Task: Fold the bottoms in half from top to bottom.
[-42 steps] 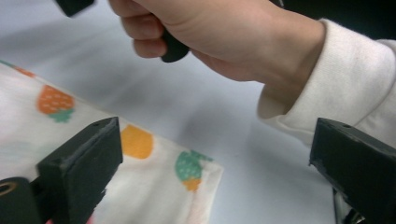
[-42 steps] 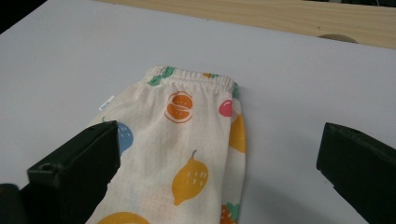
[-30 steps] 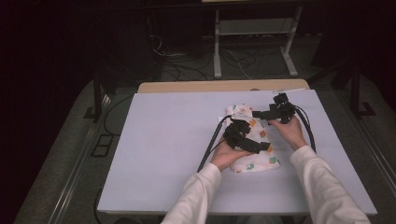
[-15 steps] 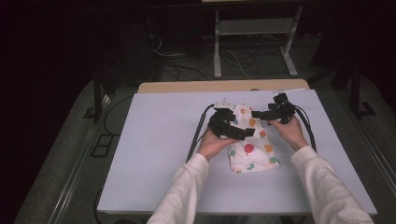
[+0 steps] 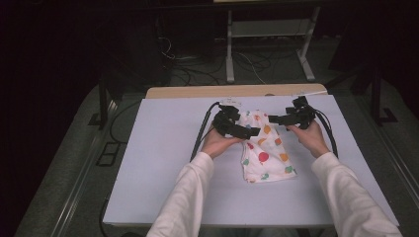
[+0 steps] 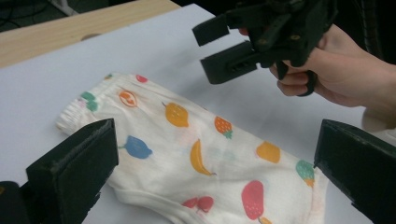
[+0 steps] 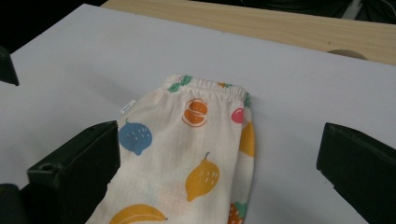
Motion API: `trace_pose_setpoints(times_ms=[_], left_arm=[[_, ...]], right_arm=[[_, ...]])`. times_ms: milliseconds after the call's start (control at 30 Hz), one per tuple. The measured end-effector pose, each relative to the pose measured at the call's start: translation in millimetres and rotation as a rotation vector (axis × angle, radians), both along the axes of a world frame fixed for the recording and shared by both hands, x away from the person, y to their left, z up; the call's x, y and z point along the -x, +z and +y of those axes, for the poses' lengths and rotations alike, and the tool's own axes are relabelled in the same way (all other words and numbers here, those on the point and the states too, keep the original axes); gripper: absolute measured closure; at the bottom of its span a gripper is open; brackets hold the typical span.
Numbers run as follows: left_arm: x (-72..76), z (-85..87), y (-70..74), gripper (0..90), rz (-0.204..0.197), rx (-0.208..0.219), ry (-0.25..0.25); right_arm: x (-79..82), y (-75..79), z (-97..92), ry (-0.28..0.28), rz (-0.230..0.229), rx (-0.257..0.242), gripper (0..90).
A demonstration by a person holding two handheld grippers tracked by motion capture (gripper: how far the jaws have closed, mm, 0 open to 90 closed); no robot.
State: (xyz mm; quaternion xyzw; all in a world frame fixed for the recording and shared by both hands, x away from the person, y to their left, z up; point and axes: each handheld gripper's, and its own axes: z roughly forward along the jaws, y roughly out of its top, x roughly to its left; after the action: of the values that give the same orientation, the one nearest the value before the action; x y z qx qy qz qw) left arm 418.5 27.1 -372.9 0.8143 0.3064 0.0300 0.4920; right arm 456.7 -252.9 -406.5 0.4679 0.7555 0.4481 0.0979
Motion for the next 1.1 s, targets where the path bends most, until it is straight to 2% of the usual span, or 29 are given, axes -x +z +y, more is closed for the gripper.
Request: trace_pose_setpoints(times_ms=[133, 433, 767, 1100], left_arm=[[-3.7, 2.0, 2.2, 0.0, 0.009, 0.003, 0.009], [-16.9, 6.0, 13.4, 0.0, -0.012, -0.011, 0.003], [-37.1, 14.2, 20.0, 0.0, 0.013, -0.002, 0.029], [-54.3, 17.6, 16.8, 0.0, 0.032, -0.008, 0.057]], right_arm=[[-0.1, 1.6, -0.9, -0.001, -0.002, 0.000, 0.0], [-4.1, 5.9, 0.1, -0.004, -0.006, 0.001, 0.0], [-8.9, 6.9, 2.2, 0.007, -0.004, 0.009, 0.0], [-13.4, -0.2, -4.4, -0.003, 0.018, 0.009, 0.0]])
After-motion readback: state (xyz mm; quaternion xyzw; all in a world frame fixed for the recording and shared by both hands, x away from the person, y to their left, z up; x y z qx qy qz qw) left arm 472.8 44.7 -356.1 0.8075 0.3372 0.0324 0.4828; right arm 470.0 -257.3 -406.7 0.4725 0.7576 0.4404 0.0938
